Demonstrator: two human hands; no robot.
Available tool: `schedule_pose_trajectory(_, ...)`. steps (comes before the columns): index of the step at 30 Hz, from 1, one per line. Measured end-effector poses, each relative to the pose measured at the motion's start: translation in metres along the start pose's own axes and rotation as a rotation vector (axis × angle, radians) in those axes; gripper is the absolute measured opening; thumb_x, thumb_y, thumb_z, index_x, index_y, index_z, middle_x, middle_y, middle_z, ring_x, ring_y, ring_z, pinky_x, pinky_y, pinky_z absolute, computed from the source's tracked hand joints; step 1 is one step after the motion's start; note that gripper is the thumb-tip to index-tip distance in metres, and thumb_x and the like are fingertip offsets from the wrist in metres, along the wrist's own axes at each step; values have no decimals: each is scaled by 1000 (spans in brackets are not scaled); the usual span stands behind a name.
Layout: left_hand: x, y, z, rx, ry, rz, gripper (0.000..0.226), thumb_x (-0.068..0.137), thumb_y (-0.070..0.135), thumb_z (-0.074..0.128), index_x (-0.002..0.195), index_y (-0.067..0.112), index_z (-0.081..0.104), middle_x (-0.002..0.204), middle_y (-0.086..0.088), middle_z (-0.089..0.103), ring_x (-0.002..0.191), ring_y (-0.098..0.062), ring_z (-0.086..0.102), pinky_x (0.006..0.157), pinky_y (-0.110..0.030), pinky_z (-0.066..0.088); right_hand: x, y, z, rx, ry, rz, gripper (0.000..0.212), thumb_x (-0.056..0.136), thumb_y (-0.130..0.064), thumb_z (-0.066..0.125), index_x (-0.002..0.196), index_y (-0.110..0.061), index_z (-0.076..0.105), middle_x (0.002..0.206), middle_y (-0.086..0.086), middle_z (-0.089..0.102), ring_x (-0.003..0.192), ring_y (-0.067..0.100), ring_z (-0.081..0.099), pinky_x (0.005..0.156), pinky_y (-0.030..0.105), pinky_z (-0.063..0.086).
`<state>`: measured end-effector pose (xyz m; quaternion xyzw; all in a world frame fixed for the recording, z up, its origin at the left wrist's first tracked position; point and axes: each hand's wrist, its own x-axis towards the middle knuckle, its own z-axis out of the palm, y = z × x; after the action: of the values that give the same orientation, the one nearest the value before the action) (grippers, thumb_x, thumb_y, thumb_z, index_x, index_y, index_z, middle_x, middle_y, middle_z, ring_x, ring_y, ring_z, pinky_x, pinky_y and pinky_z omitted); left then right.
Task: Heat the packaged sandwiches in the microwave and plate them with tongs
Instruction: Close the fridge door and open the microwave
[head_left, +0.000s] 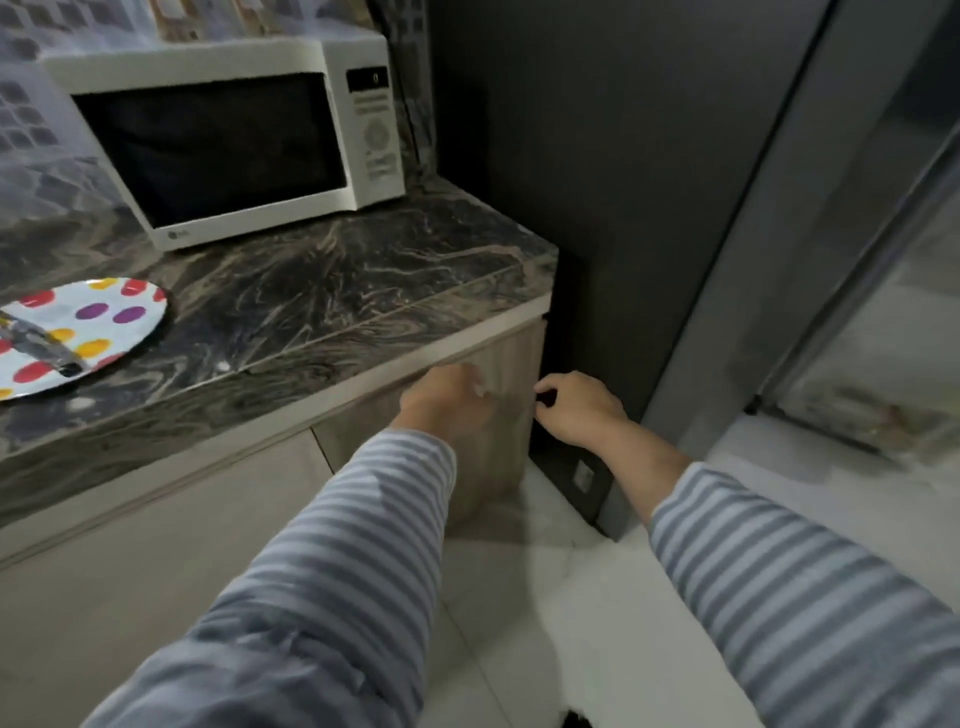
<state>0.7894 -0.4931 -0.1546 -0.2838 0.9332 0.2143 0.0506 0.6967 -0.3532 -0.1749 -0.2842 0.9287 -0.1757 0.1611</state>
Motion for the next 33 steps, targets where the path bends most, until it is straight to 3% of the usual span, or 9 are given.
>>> schedule_pose_trajectory(13,-9,194,93,1,-163,332,35,91,41,52,123,27,56,122,2,59,110,-20,55,93,-37,47,-84,185,-61,24,172,300,38,92,-33,51,129,-25,56,135,7,54,122,29,50,98,37,45)
schedule_pose_trajectory(20,20,349,156,20,-295,475,37,89,39,52,124,28,56,135,3,53,120,-23,52,102,-35,43,-98,337,-113,45,229,508,41,91,-38,52,130,-28,54,135,7,51,124,30,48,101,43,43)
schedule_pose_trajectory(25,39,474,209,-20,-328,565,33,82,42,53,112,32,60,125,4,59,111,-21,57,98,-35,46,-104,450,-165,72,278,617,40,91,-37,51,130,-27,55,135,7,51,125,29,47,101,42,42)
schedule_pose_trajectory(33,77,646,269,98,-361,739,38,87,40,49,122,30,57,134,4,55,121,-21,51,100,-36,43,-107,598,-237,109,364,748,39,90,-37,51,127,-27,57,131,8,55,122,29,50,98,40,44)
